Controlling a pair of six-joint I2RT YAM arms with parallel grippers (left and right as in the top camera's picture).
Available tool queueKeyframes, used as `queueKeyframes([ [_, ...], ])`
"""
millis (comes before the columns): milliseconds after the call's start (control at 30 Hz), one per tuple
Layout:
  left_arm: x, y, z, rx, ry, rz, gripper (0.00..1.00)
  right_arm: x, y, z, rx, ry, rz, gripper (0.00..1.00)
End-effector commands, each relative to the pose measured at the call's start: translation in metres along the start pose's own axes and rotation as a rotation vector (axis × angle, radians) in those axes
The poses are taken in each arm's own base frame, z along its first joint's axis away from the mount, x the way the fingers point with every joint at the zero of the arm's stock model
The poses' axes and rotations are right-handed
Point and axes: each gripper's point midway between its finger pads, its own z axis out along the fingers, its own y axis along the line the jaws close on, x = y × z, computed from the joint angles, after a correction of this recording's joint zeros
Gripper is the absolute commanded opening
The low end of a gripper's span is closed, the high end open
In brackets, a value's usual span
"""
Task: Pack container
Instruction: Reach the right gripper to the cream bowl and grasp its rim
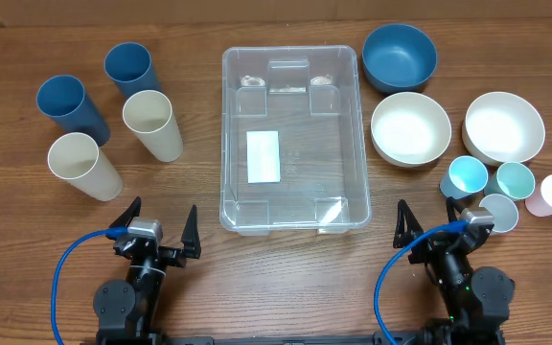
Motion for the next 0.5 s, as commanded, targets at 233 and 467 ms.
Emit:
queueKeyframes([
  [233,-0.001,0.002,0.0,-0.011,-0.007,-0.009,1.0,-0.128,0.06,-0.036,-0.09,0.174,0.012,1.0],
  [467,-0.001,0.002,0.0,-0.011,-0.007,-0.009,1.0,-0.141,0.057,0.008,-0.032,0.556,0.164,1.0],
])
